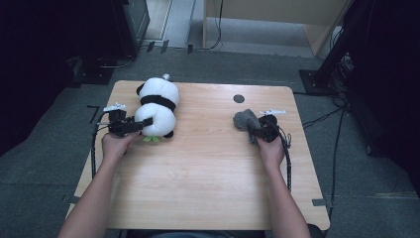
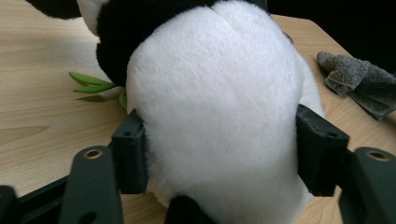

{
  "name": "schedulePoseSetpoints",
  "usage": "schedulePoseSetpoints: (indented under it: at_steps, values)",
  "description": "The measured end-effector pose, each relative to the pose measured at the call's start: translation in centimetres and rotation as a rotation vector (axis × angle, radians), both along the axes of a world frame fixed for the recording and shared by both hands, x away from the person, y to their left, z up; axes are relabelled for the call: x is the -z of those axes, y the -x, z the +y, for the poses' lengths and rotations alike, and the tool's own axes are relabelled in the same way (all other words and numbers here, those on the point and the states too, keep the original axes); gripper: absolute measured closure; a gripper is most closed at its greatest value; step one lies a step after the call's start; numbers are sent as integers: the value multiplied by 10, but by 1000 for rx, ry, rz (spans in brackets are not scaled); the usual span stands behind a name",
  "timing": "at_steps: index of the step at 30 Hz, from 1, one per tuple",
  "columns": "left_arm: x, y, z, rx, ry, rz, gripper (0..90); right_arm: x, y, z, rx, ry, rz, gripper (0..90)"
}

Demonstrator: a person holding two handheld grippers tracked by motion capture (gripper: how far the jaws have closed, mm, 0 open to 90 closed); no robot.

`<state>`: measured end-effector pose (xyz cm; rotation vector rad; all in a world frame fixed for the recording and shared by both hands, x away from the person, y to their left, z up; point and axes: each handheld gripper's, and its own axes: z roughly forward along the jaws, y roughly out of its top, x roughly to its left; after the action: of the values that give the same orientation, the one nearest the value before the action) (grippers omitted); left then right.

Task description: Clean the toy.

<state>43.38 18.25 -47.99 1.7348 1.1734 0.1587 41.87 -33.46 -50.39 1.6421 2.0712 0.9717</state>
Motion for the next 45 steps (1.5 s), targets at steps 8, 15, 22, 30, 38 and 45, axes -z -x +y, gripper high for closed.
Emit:
schedulePoseSetpoints:
  at_steps: [8,15,22,30,38,45]
  values:
    - [-9,2,-1,-3,-49,8,185,-5,0,-3,-12,-59,-16,447]
    - [-17,3,-4,15,-104,17,159,-16,4,0,-37,-58,-38,417]
    - [-19,3,-2,9,-112,12,115,-18,6,2,-55,-50,-27,416]
    - [-24,4,-1,-23,-148,-8,114,-18,6,2,-58,-53,-20,419]
    - [-37,11,4,-53,-143,-43,115,-23,10,4,-73,-46,-28,420]
    - [-44,23,1,-9,-177,-59,119,-33,16,5,-82,-40,-45,420]
